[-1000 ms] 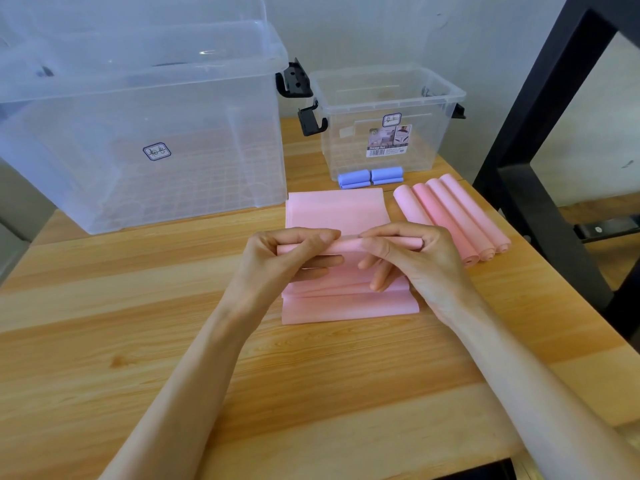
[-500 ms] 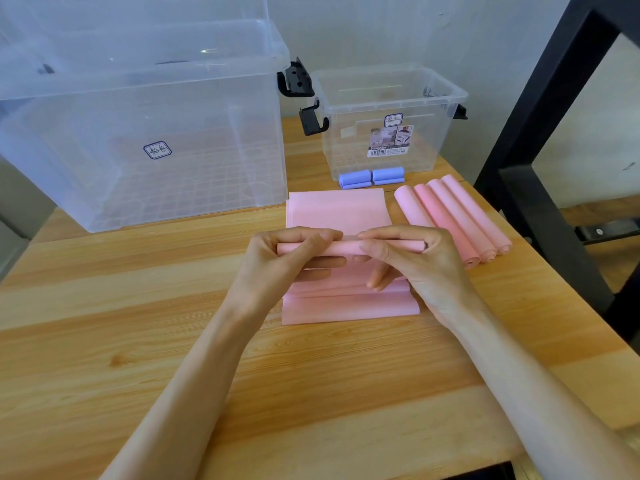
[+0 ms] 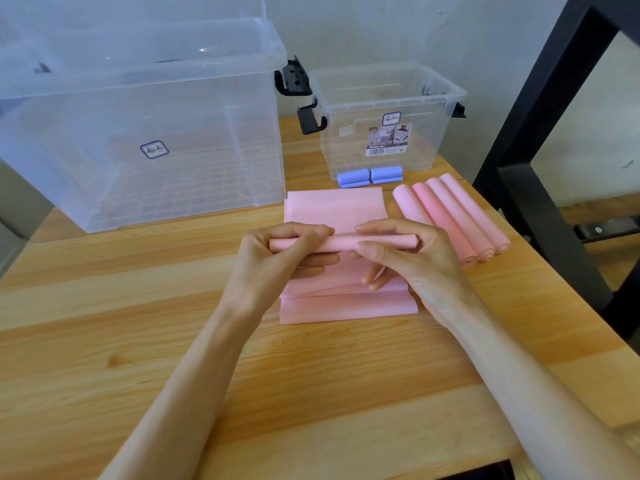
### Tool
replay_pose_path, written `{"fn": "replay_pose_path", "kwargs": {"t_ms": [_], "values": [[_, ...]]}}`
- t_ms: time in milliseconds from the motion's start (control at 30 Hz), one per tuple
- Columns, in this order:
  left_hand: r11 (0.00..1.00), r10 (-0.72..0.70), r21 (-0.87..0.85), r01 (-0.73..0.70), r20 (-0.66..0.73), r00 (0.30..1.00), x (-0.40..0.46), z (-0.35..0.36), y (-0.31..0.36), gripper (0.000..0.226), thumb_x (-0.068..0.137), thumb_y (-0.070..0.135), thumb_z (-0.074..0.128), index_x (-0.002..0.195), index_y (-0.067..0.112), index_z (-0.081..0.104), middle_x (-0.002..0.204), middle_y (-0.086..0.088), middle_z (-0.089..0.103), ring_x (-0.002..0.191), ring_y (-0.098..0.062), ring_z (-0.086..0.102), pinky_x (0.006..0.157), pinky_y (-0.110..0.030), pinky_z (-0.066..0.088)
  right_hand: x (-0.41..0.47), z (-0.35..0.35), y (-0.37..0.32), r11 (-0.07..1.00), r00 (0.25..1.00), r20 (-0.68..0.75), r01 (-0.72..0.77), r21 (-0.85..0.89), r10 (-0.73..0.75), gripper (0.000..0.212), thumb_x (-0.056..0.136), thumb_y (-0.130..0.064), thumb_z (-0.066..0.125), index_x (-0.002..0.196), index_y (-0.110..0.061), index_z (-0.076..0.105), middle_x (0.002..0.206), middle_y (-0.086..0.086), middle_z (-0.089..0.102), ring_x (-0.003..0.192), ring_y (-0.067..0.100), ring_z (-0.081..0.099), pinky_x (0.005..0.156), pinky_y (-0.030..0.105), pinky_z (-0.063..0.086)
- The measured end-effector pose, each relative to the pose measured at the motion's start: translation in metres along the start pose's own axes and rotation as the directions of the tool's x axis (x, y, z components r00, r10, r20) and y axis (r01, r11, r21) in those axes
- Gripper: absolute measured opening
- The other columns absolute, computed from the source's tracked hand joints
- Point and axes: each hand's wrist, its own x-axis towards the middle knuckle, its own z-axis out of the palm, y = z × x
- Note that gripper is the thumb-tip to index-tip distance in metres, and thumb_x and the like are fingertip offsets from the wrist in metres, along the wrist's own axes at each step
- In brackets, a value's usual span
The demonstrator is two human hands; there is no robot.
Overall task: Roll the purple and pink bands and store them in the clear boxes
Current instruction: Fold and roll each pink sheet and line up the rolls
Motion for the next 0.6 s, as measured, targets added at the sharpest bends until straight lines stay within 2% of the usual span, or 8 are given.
{"fn": "replay_pose_path", "kwargs": {"t_ms": [133, 300, 433, 600], "values": [[1.000, -0.004, 0.013, 0.004, 0.029, 1.000, 0.0002, 0.0002, 0.0007, 0.017, 0.093, 0.023, 0.063, 0.093, 0.012, 0.076, 0.088, -0.005, 0.078, 0.083, -0.019, 0.076, 0.068, -0.021, 0.057, -0.0001, 0.0000, 0.0003, 1.000, 0.999, -0.038, 0.019, 0.005, -0.019, 0.021, 0.076, -0.019, 0.074, 0.094, -0.007, 0.075, 0.078, 0.014, 0.075, 0.049, 0.022, 0.066, 0.047, 0.028, 0.055], [1.000, 0.014, -0.027, -0.013, 0.046, 0.999, -0.0005, -0.0023, 0.0027, 0.020, 0.076, 0.024, 0.071, 0.088, 0.009, 0.076, 0.089, -0.004, 0.078, 0.082, -0.020, 0.076, 0.069, -0.022, 0.058, -0.0009, 0.0013, -0.0013, 1.000, 0.999, -0.038, 0.005, 0.020, -0.004, 0.015, 0.076, -0.023, 0.073, 0.085, -0.012, 0.078, 0.069, 0.016, 0.073, 0.042, 0.020, 0.063, 0.044, 0.024, 0.051], [0.999, 0.033, 0.012, -0.033, 0.045, 0.998, -0.0006, -0.0010, 0.0017, 0.019, 0.068, 0.020, 0.078, 0.085, 0.011, 0.076, 0.084, -0.005, 0.077, 0.081, -0.019, 0.075, 0.073, -0.024, 0.059, -0.0007, 0.0006, -0.0015, 1.000, 0.999, -0.036, -0.002, 0.002, 0.003, 0.017, 0.077, -0.024, 0.073, 0.086, -0.011, 0.079, 0.071, 0.016, 0.073, 0.045, 0.021, 0.065, 0.045, 0.025, 0.052], [1.000, 0.017, 0.002, -0.017, 0.003, 1.000, -0.0002, 0.0003, -0.0008, 0.009, 0.077, 0.017, 0.076, 0.084, 0.011, 0.076, 0.081, -0.007, 0.077, 0.078, -0.020, 0.076, 0.068, -0.023, 0.059, -0.0005, 0.0010, -0.0007, 1.000, 1.000, -0.014, -0.017, -0.022, 0.016, 0.026, 0.076, -0.022, 0.074, 0.098, -0.008, 0.075, 0.080, 0.014, 0.076, 0.051, 0.022, 0.067, 0.049, 0.028, 0.055]]}}
